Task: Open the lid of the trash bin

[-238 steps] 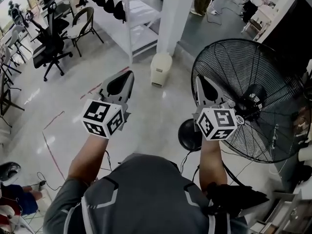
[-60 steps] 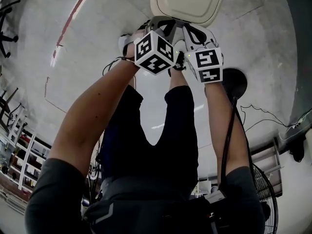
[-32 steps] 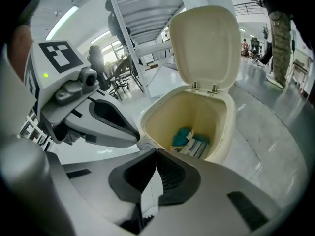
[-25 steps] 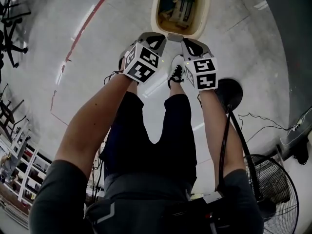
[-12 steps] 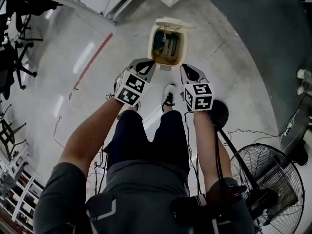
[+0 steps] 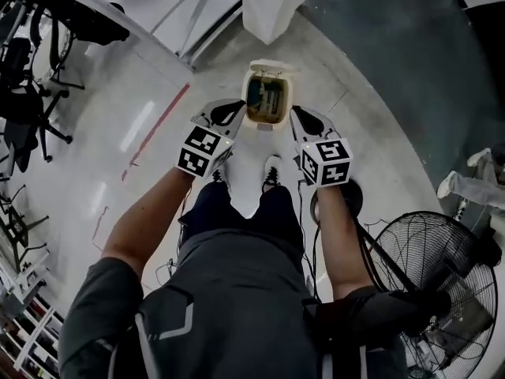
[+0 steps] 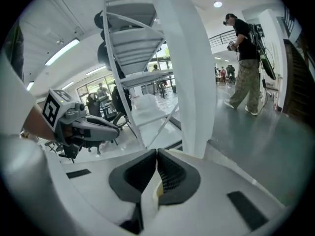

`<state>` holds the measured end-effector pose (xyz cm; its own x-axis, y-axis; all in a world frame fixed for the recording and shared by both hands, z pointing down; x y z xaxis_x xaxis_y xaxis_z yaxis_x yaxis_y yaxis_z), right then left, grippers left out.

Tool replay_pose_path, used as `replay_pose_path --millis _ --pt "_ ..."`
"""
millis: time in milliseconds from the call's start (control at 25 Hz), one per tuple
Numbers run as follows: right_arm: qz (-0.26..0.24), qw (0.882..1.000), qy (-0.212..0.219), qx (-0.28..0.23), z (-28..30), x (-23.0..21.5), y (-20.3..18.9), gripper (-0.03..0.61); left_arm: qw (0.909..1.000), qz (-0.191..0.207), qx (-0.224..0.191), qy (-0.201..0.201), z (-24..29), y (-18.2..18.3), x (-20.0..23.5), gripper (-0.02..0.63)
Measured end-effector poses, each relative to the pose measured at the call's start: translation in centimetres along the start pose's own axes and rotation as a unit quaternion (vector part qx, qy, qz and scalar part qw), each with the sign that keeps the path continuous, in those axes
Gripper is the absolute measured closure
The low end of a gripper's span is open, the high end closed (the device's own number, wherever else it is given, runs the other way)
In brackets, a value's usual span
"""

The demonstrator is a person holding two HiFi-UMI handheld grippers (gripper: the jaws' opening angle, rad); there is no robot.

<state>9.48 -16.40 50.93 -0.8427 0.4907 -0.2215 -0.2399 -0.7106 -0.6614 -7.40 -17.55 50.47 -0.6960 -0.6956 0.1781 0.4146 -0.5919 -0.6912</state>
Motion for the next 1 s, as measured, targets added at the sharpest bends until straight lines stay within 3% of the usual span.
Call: replay_pose_path --millis 360,600,1000 --pt "-0.03 0.998 0.002 -0.057 -9.2 2.5 7.1 0.551 0.9973 -0.018 -0.069 0.015 -9.0 7.1 -1.2 0.606" --pt "-0.061 0.992 -0.01 -0.111 -14.7 4.5 10.8 0.551 0.9904 -0.03 -0.134 0.013 -15.0 10.7 -2.2 0.606" --pt "-0.068 0.976 -0.035 -0.205 -23.9 5.4 16.3 0.551 0.9758 -0.008 -0.216 0.031 -23.0 15.9 -4.2 0.606"
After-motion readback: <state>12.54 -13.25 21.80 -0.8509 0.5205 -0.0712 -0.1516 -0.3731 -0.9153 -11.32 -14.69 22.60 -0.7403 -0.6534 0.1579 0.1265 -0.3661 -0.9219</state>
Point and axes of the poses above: the fingertips, and each gripper's own axes: z forward along the fingers, x to its left, y out of its top, the point moved 5 cm from there along -z, backward along the fingers, and after that the axes turned 11 degrees about x, right-handed, at the moved point
